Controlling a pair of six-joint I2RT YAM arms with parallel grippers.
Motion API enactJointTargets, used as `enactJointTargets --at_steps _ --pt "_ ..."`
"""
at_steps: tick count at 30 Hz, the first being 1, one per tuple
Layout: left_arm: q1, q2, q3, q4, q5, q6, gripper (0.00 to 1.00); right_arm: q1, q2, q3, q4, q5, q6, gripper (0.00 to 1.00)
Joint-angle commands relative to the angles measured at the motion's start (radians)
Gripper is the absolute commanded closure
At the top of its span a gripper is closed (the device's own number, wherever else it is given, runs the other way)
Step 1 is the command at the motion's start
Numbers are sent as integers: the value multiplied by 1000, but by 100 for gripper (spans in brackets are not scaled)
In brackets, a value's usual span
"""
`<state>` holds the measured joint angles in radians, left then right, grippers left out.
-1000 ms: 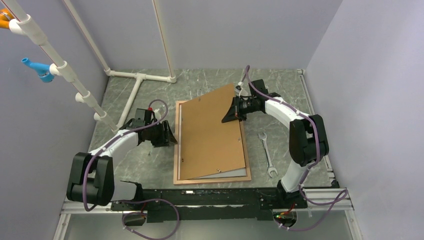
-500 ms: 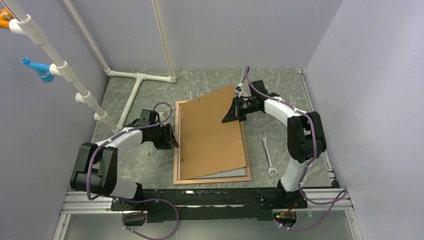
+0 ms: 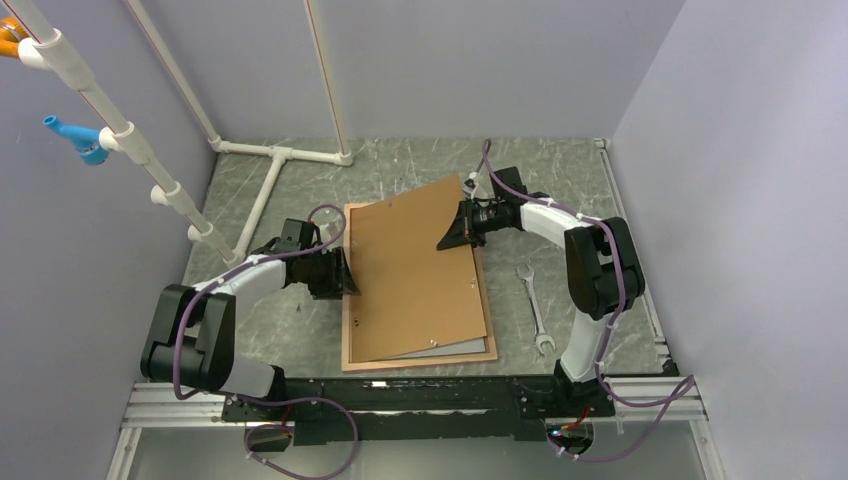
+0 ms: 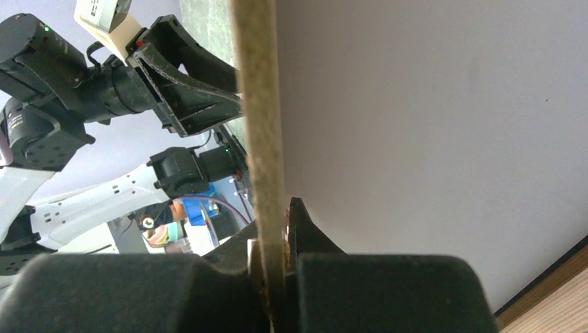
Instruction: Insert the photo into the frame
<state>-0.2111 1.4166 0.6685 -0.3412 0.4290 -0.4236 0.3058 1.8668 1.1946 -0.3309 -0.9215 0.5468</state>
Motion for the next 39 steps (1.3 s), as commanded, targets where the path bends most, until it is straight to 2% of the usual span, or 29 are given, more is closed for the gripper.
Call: enactJointTargets --at_steps 1,3,4,10,19,25,34,39 --pt "-4 -20 31 19 9 3 46 21 22 -11 -33 155 -58 91" --pt "-4 -22 32 18 8 3 46 27 20 1 -50 182 -62 77" --pt "-4 -21 33 18 10 3 46 30 17 1 -51 189 -60 74" --pt "-5 -17 33 21 16 3 46 36 16 -32 -18 192 -19 70" --pt "-7 -15 33 15 11 9 46 44 13 14 -98 273 -58 34" --pt "-8 -13 38 14 13 8 46 58 14 49 -151 332 -86 15" --pt "-8 -10 37 6 8 14 46 106 49 145 -236 415 -123 1" --pt "-9 -10 37 2 3 17 46 129 55 196 -327 524 -136 0"
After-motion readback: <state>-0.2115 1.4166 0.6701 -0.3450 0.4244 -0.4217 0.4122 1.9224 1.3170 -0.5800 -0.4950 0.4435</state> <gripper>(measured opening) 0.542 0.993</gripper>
